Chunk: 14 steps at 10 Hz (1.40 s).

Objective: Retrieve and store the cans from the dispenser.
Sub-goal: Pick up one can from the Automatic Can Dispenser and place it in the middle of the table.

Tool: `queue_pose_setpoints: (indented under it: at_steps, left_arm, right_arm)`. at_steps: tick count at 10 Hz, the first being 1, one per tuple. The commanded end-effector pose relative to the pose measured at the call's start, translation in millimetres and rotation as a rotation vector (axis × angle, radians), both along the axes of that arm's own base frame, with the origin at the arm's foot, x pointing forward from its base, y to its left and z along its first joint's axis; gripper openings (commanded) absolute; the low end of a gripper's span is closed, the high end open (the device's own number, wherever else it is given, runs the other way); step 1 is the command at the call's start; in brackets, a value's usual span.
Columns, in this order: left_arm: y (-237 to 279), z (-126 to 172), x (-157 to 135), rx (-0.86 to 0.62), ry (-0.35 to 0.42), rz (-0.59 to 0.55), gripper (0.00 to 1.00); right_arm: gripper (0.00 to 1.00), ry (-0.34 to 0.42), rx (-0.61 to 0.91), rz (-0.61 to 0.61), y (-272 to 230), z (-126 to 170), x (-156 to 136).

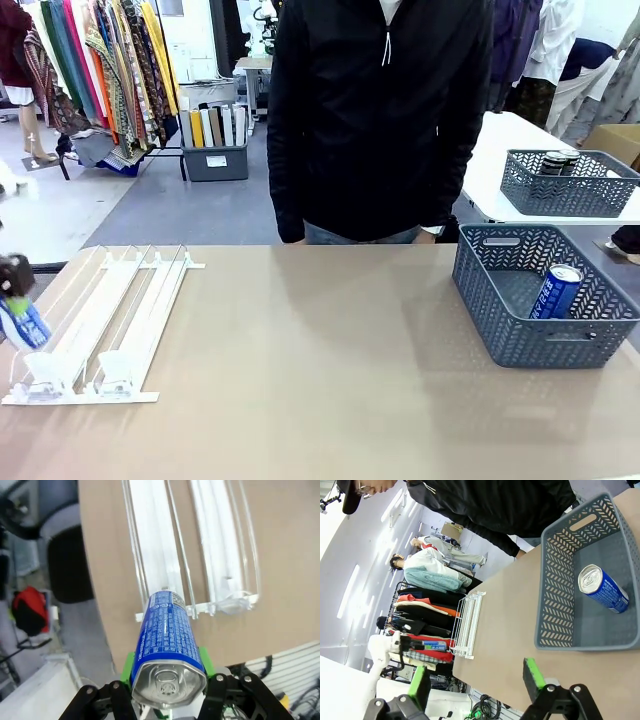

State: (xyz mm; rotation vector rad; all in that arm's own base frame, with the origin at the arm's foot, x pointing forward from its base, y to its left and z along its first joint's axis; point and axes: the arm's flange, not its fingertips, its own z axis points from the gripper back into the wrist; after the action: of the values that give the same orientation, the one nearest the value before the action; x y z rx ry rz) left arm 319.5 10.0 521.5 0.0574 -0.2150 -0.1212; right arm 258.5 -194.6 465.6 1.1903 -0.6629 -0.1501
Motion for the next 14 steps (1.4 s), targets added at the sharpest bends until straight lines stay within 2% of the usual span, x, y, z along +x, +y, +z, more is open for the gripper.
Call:
queue_pose_setpoints:
  at_steps: [1,2,3,4,5,9,10,11,12,14]
  left_arm:
    - [-0.3,51.4,-2.3,0.037,-0.07,-0.008,0.0]
    - [5.6,76.9,-6.5,0.005,-0.107,-0.006,0.0]
    - [13.4,86.0,-9.3,-0.057,-0.12,-0.017,0.0]
    - [21.9,81.5,-9.0,-0.11,-0.084,-0.013,0.0]
    - [3.5,84.6,-12.8,-0.006,-0.116,0.001,0.0]
    - [3.5,84.6,-12.8,-0.006,-0.116,0.001,0.0]
    - [3.1,82.7,-12.4,-0.023,-0.099,-0.008,0.0]
    - [6.9,73.5,-21.2,-0.134,-0.07,-0.049,0.0]
    - [-15.5,78.6,-19.4,-0.173,0.008,-0.068,0.0]
    - [-96.5,101.9,6.4,-0.089,0.101,-0.151,0.0]
  right_arm:
    - [1.0,-0.01,0.006,0.006,-0.1,1.7,-0.9]
    - [1.0,-0.01,0.006,0.006,-0.1,1.7,-0.9]
    - [1.0,-0.01,0.006,0.006,-0.1,1.7,-0.9]
    - [1.0,-0.01,0.006,0.006,-0.1,1.7,-0.9]
    - [1.0,-0.01,0.006,0.006,-0.1,1.7,-0.9]
    - [1.0,-0.01,0.006,0.006,-0.1,1.7,-0.9]
    - [1.0,-0.01,0.006,0.006,-0.1,1.7,-0.9]
    - [1.0,-0.01,0.006,0.006,-0.1,1.7,-0.9]
    - [1.0,-0.01,0.006,0.006,-0.1,1.7,-0.9]
    - [1.0,-0.01,0.006,0.006,-0.1,1.7,-0.9]
